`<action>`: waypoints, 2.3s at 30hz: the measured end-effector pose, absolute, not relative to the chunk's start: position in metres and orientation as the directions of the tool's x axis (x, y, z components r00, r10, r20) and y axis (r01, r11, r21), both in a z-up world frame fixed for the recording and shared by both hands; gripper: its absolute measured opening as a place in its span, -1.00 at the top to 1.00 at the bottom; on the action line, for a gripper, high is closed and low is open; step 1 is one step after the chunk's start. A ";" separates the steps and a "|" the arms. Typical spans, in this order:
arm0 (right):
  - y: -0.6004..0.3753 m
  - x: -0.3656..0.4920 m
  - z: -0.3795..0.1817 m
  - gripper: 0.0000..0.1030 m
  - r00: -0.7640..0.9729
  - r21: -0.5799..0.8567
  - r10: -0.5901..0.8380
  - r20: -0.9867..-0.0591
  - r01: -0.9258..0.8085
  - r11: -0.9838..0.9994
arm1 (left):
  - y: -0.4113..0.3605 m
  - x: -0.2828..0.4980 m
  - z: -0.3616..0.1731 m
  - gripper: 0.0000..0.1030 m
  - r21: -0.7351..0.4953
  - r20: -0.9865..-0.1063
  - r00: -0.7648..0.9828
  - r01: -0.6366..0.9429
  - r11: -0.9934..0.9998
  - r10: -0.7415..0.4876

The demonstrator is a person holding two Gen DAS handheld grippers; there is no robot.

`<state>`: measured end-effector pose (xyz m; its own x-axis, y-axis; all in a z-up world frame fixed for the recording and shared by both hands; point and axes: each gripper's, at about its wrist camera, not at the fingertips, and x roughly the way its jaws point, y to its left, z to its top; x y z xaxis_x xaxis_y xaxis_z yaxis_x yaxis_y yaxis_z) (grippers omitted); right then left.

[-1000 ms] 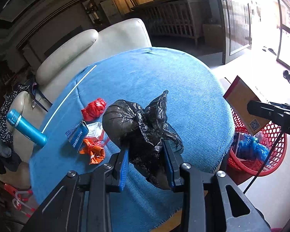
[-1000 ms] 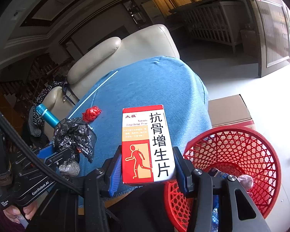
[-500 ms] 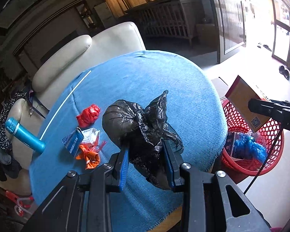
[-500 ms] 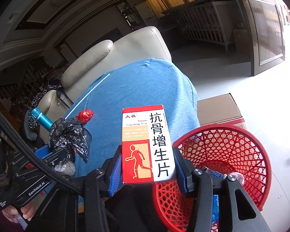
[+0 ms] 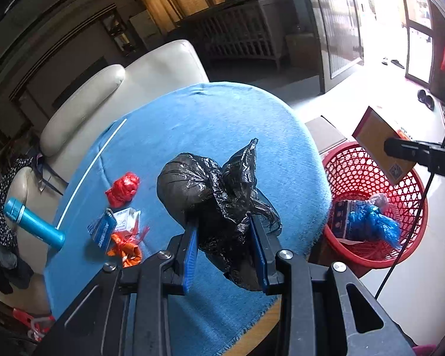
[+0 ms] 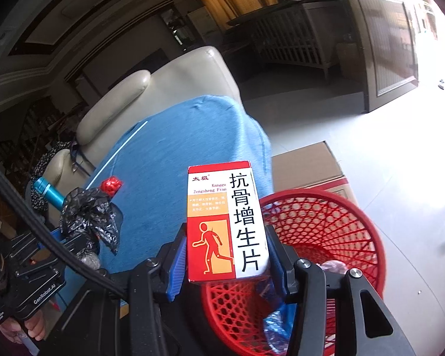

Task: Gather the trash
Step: 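Carry the medicine box and black bag over the red wastebasket while opening both grippers, then bring both open grippers back over the table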

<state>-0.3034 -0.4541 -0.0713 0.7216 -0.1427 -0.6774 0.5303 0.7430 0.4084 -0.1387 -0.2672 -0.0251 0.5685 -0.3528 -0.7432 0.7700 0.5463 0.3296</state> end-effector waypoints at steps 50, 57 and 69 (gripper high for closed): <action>-0.474 -0.288 -0.063 -0.21 0.688 0.417 -0.152 -0.710 0.584 0.696 | -0.220 -0.082 -0.047 -0.20 0.026 -0.834 0.359 0.783 0.621 -0.419; -0.448 -0.250 -0.062 -0.21 0.682 0.393 -0.096 -0.725 0.525 0.755 | -0.150 -0.043 -0.063 -0.20 0.012 -0.843 0.407 0.669 0.743 -0.352; -0.373 -0.151 -0.054 -0.21 0.671 0.330 0.034 -0.741 0.320 0.888 | -0.078 0.015 -0.062 -0.21 -0.055 -0.842 0.447 0.485 0.873 -0.302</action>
